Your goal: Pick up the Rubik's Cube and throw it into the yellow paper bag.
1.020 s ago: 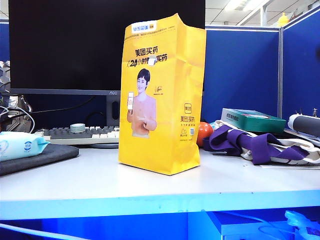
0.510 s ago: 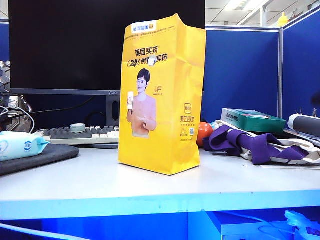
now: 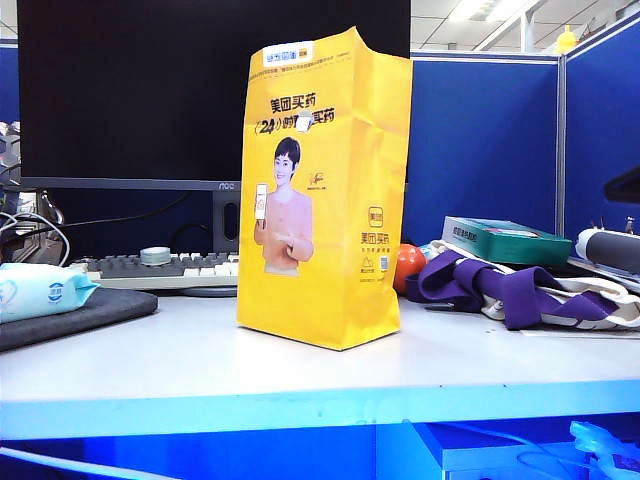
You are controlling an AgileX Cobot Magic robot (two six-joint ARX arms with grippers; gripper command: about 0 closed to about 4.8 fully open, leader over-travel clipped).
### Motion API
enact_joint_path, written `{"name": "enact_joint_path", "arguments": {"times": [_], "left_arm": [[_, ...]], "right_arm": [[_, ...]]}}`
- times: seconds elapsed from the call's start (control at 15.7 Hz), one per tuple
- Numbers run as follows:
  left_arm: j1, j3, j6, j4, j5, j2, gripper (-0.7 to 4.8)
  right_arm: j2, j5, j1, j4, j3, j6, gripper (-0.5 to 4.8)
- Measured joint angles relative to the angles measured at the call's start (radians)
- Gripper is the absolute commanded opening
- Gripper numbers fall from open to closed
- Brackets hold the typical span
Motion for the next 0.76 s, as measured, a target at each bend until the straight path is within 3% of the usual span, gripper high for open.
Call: {"name": "enact_joint_path", "arguments": {"times": [0.76], "left_arm": [[0.0, 0.003, 0.0, -0.012, 0.014, -0.001, 1.78]], "right_arm": [[0.0, 0.0, 0.0, 0.0, 0.0, 0.0, -0.01]]}}
